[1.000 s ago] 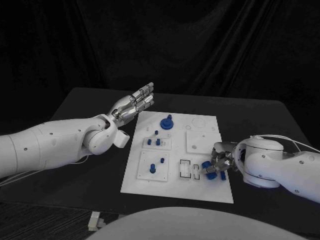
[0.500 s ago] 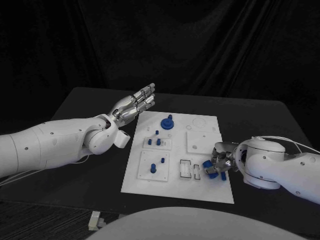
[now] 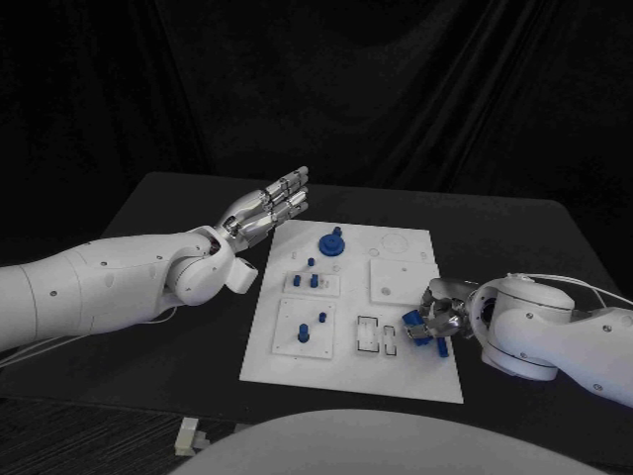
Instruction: Assemble the parts on the task board
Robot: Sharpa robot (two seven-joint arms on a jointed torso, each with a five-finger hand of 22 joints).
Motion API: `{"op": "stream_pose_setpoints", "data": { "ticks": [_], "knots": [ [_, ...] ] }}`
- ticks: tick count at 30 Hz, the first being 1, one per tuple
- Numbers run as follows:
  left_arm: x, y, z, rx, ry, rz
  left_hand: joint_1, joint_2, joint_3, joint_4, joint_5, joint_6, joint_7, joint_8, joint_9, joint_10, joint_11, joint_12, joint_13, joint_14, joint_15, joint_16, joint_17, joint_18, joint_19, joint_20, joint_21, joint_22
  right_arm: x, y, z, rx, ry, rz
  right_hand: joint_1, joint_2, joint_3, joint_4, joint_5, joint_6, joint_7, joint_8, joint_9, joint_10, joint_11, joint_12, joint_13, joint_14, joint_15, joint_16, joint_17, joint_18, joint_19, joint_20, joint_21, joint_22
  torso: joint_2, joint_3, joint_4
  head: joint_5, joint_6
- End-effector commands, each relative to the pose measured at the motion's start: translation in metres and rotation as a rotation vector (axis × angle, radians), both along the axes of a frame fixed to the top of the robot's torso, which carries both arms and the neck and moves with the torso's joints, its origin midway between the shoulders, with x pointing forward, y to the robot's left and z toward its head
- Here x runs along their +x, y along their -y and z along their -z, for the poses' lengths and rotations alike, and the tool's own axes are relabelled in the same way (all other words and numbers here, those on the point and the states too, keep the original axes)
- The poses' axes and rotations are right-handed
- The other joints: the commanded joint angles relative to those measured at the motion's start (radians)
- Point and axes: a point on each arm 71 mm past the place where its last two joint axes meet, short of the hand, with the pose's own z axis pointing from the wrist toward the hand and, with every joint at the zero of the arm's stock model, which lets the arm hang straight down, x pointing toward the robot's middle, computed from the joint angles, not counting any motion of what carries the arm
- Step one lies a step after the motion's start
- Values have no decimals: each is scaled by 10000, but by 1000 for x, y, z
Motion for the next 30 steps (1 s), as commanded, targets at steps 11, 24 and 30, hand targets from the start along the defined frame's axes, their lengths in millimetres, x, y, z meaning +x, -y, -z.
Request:
{"op": "stream_pose_setpoints", "data": {
  "ticks": [11, 24, 30],
  "knots": [
    [-1, -1, 0, -81, 8, 71, 125, 7, 84, 7, 52, -2, 89, 52, 16, -1, 89, -66, -14, -22, 72, -36, -16, 88, 25, 69, -33, -17, -15, 5, -5, 2917, -2995, 3291, -453, 212, 2918, -2887, -578, -175, -118, 726, 1120, 1061, -33, 26, 2634, 968, 29, -104, 2260, -55, 162, 48, 505, 1684, 4, -17, -2, 105, -2],
    [-1, -1, -1, -130, 117, 42, 163, 9, 123, -4, 81, 64, 195, 72, 30, -1, 81, -66, -14, -22, 93, -36, -16, 91, 25, 103, -33, -17, -18, -14, 0, 3633, -4462, 3851, -706, 374, 2925, -2871, -1522, -361, -137, 681, 951, 1061, -49, 26, 2634, 948, 15, -143, 2137, -46, 123, 32, 513, 1670, 2, 3, 3, 87, -2],
    [0, -1, -1, -115, 121, 27, 165, 7, 125, -3, 84, 90, 204, 80, 35, -1, 75, -66, -14, -22, 97, -36, -16, 90, 25, 105, -33, -17, -15, -20, 2, 3487, -4250, 3577, -785, 426, 2876, -2820, -2041, -504, -101, 642, 847, 1061, -21, 26, 2634, 947, 42, -143, 2132, -39, 84, 54, 481, 1657, -3, -6, 2, 56, -2]
  ]
}}
